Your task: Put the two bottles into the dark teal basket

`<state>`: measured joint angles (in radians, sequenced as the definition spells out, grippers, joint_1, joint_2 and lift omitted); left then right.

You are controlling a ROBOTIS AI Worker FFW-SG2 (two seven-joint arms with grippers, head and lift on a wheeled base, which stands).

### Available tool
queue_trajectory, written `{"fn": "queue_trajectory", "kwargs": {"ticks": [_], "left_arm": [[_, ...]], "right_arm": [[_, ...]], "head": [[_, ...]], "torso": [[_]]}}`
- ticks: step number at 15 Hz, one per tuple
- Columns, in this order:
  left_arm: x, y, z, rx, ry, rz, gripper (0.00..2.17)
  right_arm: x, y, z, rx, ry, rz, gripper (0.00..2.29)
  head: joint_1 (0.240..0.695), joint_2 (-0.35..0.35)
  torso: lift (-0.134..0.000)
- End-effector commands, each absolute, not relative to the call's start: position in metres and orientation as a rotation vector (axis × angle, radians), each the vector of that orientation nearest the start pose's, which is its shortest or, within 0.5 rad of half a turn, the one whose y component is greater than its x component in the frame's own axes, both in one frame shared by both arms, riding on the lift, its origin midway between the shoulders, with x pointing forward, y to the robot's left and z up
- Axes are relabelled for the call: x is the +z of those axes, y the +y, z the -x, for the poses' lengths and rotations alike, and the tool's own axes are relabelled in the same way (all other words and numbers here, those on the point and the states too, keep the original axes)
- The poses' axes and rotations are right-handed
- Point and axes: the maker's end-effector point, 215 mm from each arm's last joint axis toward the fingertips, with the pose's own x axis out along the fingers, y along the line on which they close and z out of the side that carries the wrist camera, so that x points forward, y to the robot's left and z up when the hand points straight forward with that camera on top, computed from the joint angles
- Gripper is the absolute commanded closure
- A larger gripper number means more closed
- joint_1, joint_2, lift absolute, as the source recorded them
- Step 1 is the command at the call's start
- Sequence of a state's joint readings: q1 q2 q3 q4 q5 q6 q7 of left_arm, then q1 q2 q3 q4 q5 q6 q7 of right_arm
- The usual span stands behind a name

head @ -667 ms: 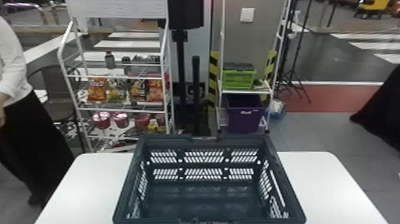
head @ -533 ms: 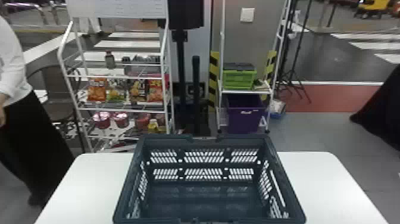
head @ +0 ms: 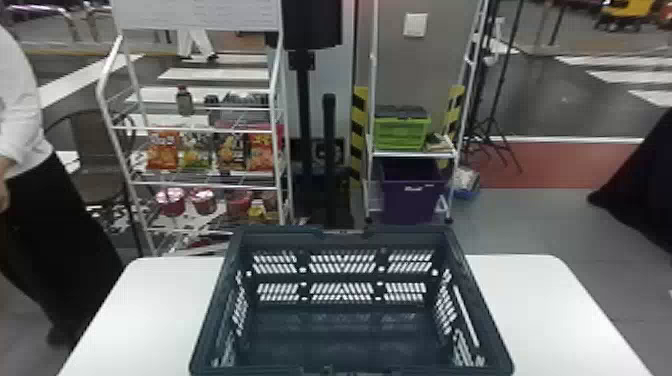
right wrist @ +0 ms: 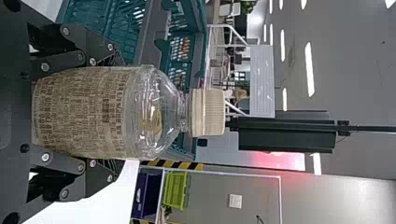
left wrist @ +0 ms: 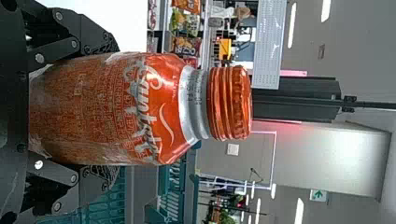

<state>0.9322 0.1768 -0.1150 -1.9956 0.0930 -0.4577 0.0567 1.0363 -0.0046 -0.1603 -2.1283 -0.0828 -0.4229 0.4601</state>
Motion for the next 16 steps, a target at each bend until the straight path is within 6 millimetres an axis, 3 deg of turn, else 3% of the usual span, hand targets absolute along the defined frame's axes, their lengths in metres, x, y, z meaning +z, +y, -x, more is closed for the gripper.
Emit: {"fn": "queue_trajectory", "kwargs": {"ticks": [1,4,7,9,16], "left_arm": [[-0.391,0.195,-0.281,-0.118,0.073,0.062,2.12],[-0.393,0.192,-0.279,-0.129,0.073,0.061,2.12],[-0.393,0.192,-0.275,-0.143,0.078,0.05,2.12],[-0.392,0.194,-0.27,-0.148,0.071,0.05,2.12],[-0.393,0.197,-0.26,-0.167,0.067,0.044,2.12]], "right_arm": [[-0.336,-0.204,-0.261,0.349,0.024,0.046,1.78],[-0.301,-0.188,-0.275,0.367,-0.028,0.03,1.78],[-0.27,-0.182,-0.305,0.358,-0.066,0.018,1.78],[-0.268,-0.18,-0.332,0.351,-0.033,0.025,1.78],[-0.258,-0.147,-0.396,0.389,-0.056,0.119,1.78]], "head": [[0.499,0.0],[0.499,0.0],[0.499,0.0],[0.499,0.0],[0.499,0.0]], "torso": [[0.0],[0.0],[0.0],[0.0],[0.0]]}}
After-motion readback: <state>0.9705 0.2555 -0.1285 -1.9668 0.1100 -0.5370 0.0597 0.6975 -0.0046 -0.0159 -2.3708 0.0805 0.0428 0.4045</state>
